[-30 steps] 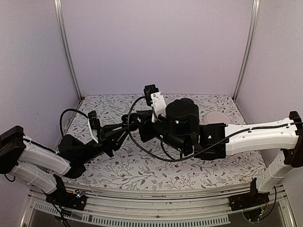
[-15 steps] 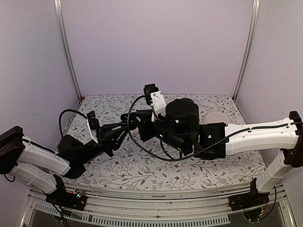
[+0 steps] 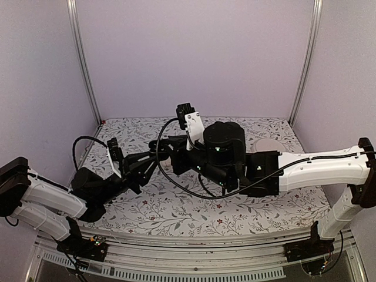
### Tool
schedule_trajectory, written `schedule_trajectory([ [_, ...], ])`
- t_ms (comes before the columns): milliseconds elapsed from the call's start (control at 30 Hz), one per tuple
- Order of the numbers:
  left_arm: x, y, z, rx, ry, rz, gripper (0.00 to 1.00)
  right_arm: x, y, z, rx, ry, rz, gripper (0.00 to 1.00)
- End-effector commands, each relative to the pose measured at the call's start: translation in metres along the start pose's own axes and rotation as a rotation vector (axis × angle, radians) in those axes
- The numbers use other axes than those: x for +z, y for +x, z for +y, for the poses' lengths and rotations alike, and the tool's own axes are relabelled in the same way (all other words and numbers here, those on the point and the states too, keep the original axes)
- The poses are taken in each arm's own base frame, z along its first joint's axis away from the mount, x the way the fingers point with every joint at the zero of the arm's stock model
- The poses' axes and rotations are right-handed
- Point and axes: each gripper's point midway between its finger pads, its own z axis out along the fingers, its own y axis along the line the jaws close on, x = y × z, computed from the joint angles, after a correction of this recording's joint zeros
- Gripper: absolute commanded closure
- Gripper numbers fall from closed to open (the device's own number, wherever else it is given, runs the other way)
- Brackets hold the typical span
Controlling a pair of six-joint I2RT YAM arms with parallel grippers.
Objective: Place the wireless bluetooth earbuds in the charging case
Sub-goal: Insert the right earbud into the right side groove of the charging case.
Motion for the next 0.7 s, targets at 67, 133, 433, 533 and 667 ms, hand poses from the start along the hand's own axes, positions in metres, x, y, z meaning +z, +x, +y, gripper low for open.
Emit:
schedule_trajectory([
  [67,-0.012,-0.087,-0.010,0.058,0.008,-0.347,1.00,0.003,0.045,0.021,-0.078,-0.060,0.146,0.91],
  [133,-0.012,-0.088,-0.010,0.062,0.007,-0.350,1.00,0.003,0.047,0.022,-0.080,-0.062,0.150,0.91],
  [433,-0.012,-0.090,-0.010,0.084,0.004,-0.356,1.00,0.003,0.053,0.022,-0.082,-0.061,0.168,0.91],
  [533,-0.012,-0.089,-0.010,0.091,0.001,-0.354,1.00,0.003,0.055,0.021,-0.081,-0.058,0.172,0.91],
  [667,-0.011,-0.089,-0.009,0.097,-0.002,-0.353,1.00,0.004,0.055,0.020,-0.082,-0.056,0.173,0.90],
])
